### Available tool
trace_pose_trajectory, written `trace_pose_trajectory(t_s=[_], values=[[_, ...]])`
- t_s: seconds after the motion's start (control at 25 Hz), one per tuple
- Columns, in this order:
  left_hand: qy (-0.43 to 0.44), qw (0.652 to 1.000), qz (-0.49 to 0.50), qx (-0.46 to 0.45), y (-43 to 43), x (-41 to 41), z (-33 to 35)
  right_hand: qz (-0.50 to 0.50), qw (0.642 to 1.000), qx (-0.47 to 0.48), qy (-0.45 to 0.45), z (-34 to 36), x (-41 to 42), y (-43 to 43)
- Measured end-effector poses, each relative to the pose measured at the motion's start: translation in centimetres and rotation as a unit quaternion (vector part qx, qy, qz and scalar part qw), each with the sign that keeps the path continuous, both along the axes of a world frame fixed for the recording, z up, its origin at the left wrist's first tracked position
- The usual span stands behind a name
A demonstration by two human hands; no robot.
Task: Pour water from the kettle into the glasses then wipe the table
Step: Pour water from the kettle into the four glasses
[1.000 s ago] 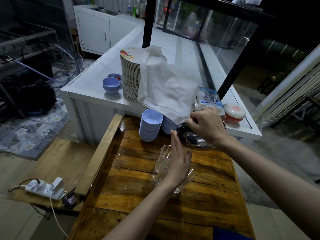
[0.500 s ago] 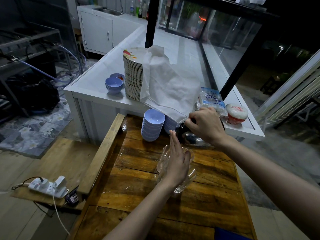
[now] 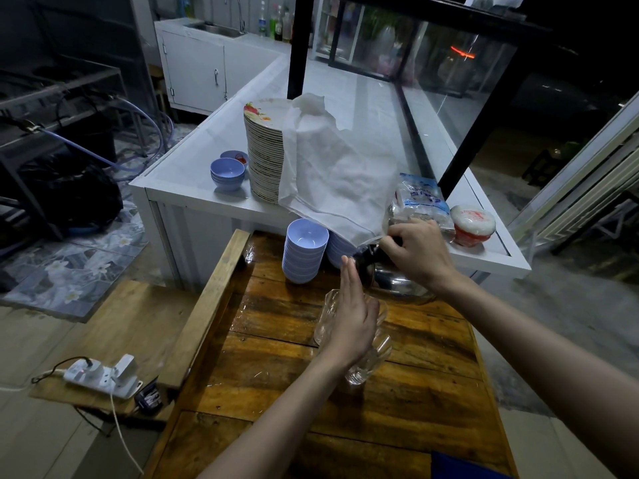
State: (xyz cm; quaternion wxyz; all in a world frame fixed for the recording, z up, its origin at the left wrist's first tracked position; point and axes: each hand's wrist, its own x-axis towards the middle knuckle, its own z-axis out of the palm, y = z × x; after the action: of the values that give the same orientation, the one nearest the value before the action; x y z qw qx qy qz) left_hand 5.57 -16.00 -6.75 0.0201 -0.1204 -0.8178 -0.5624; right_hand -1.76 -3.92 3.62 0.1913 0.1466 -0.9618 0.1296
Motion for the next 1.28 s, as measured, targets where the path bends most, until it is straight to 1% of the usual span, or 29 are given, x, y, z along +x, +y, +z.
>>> trace_pose_trajectory(t_s=[0.16,0.28,0.4,0.52,0.6,0.72,0.84,1.04,1.12,1.28], values=[[0.019,0.998,-0.041,-0.049,0.2,-0.4,0.8,-0.038,0.990,-0.133,-0.032,-0.5,1.9,2.6],[0.053,0.991,-0.079,-0.089,1.1,-0.5,1.7,-0.109,0.962,-0.244,-0.066,-1.9,3.4,5.2],[0.082,0.979,-0.122,-0.144,2.7,-0.6,2.4,-0.176,0.921,-0.341,-0.072,-3.6,5.0,8.0],[0.110,0.962,-0.161,-0.189,4.7,-1.1,3.0,-0.231,0.862,-0.446,-0.072,-5.1,6.6,10.3],[0.119,0.949,-0.188,-0.223,6.3,-1.5,3.1,-0.246,0.827,-0.499,-0.079,-6.4,7.4,11.9],[0.115,0.924,-0.233,-0.279,9.1,-2.3,2.6,-0.286,0.781,-0.545,-0.104,-8.9,8.1,14.6],[0.099,0.897,-0.276,-0.330,11.7,-3.1,1.4,-0.337,0.739,-0.570,-0.125,-11.7,8.3,17.1],[0.092,0.852,-0.320,-0.403,15.4,-4.1,-1.3,-0.391,0.676,-0.602,-0.163,-16.0,8.1,19.9],[0.098,0.835,-0.327,-0.432,16.5,-4.4,-2.6,-0.399,0.651,-0.626,-0.158,-17.0,7.9,20.4],[0.120,0.809,-0.326,-0.473,18.3,-5.0,-4.2,-0.398,0.618,-0.664,-0.139,-18.7,7.5,21.5]])
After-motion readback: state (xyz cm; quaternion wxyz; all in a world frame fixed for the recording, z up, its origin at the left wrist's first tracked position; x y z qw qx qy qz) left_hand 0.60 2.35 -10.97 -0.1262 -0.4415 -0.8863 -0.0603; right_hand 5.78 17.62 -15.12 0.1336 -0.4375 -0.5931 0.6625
